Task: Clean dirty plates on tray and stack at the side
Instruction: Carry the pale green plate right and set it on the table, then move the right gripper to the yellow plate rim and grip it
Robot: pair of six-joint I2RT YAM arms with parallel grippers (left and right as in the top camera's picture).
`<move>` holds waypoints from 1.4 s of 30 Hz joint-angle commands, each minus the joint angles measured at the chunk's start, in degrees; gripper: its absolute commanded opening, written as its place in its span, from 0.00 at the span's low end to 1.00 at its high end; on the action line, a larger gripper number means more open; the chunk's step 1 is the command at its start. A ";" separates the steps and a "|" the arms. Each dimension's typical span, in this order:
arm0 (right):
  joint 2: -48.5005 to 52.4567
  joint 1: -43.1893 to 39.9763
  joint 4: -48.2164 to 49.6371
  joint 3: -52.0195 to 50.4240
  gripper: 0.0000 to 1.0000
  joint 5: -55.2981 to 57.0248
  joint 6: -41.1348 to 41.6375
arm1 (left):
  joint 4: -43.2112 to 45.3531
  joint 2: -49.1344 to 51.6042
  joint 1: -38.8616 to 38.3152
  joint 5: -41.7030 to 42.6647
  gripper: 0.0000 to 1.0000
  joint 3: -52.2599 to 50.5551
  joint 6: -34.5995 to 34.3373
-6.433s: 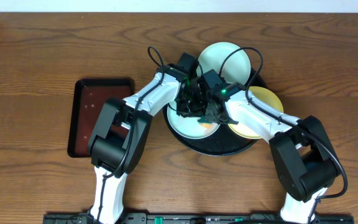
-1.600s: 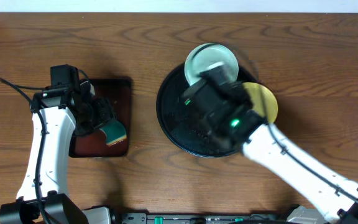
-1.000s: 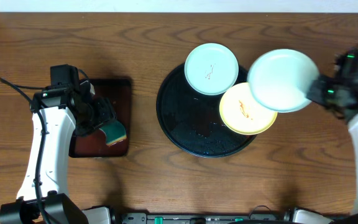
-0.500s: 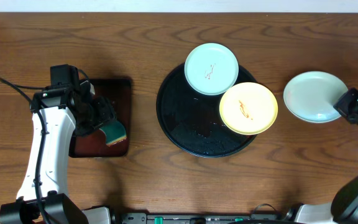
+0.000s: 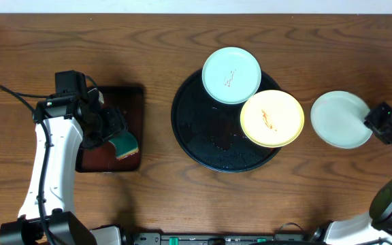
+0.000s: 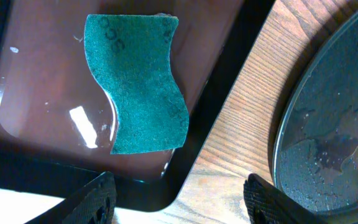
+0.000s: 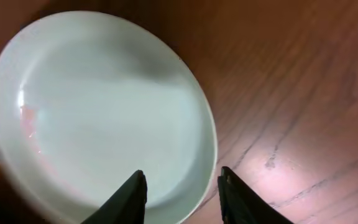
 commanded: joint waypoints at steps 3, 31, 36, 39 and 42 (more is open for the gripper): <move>-11.13 1.90 -1.42 0.15 0.40 -12.61 -8.72 | -0.24 -0.04 -0.02 0.11 0.67 0.52 0.57; -7.04 24.22 11.58 -16.00 0.42 -5.44 -9.27 | -2.05 -0.04 -0.02 -8.94 0.67 -0.52 0.70; -2.99 26.34 15.80 -16.61 0.38 -6.49 -9.94 | -2.08 -0.04 -0.02 -8.94 0.67 -0.52 0.70; -2.03 27.32 17.07 -16.61 0.19 -6.49 -9.90 | -2.10 -0.04 -0.02 -8.94 0.67 -0.52 0.72; -2.10 27.74 17.38 -16.48 0.07 -6.23 -9.90 | -2.10 -0.04 -0.02 -8.94 0.67 -0.52 0.70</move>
